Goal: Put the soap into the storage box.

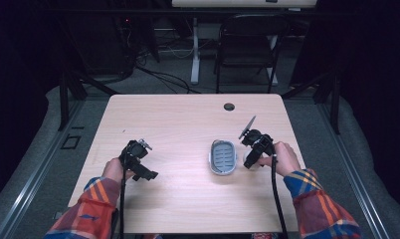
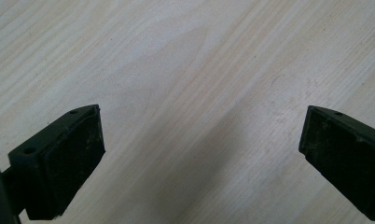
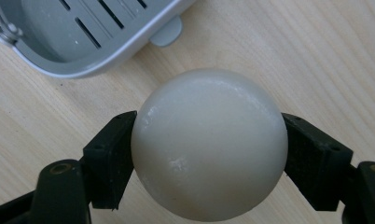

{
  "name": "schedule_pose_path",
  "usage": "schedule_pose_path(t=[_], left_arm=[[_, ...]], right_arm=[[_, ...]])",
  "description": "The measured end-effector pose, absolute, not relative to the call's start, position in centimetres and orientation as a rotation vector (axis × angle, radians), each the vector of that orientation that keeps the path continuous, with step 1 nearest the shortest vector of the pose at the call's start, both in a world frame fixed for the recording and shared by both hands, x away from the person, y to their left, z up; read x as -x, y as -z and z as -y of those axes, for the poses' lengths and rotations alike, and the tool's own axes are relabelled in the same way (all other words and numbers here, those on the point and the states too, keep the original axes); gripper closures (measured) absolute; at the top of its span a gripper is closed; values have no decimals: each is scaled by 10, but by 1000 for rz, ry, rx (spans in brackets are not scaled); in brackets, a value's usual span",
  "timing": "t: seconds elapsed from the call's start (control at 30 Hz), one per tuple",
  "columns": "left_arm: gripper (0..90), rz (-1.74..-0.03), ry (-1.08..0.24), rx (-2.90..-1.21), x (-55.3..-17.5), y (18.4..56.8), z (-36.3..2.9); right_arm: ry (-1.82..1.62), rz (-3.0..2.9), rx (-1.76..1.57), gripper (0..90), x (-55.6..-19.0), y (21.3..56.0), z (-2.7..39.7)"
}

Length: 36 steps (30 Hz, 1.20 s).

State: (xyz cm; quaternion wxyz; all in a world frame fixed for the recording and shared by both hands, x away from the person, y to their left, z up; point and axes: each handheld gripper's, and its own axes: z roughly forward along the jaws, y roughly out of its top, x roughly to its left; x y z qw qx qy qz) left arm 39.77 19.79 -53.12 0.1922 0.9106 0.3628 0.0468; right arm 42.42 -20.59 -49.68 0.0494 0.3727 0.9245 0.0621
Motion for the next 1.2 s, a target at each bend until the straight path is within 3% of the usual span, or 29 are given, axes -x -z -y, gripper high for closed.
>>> schedule_pose_path(t=[1.2], left_arm=[[0,-1016,-123,-2559,-398,531,-196]], right_arm=[[-218,-2776,-1044,239,-436,443,184]])
